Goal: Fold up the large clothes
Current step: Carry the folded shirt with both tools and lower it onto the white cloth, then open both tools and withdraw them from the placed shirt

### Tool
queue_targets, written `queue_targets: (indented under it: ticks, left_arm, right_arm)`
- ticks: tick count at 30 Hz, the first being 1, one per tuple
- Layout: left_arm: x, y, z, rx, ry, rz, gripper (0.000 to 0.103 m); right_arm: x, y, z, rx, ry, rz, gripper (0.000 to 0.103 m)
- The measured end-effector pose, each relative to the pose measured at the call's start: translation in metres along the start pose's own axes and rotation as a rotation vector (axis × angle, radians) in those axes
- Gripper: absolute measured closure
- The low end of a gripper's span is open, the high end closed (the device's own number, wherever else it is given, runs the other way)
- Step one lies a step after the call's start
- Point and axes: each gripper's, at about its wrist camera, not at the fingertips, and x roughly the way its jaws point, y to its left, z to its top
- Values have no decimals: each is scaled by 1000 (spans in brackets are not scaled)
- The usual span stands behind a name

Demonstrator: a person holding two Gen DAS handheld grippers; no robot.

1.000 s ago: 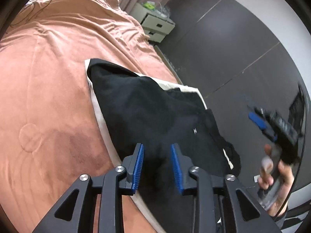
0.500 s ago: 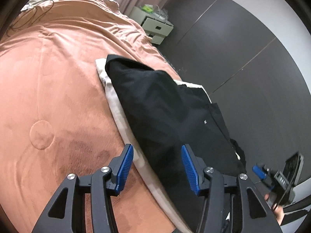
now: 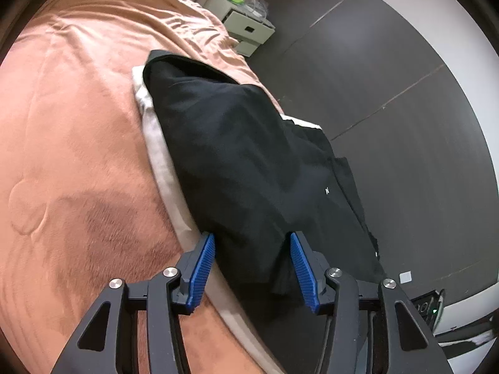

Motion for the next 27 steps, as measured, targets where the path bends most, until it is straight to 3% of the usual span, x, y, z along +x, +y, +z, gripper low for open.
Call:
queue_targets:
  ticks: [1,5,13,18,25,26,27]
  left_arm:
    - [2,-2,2,6,4,-1,54]
    - [10,-6,10,18,3,5,56]
    - [10,-4,16,35,12,18,56]
    - [-17,0,11,43,-34,53,55]
    - [-63,7,-3,44,-72,99,55]
    - [-69,8,-6,40,-75,100,54]
    - [-77,9,-10,36,-78,98,53]
  right_arm:
    - [0,1,0,-4,-1,11,73]
    - [5,7,4,-9,-12,2,88]
    - [12,26,19,-61,-42,-102,90]
    - [10,36,26,-107,-78,-148,94]
    - [18,34,41,-103,-48,-186,92]
    - [17,32,41,-87,-43,-191,87]
    - [14,30,39,-71,-45,-206,71]
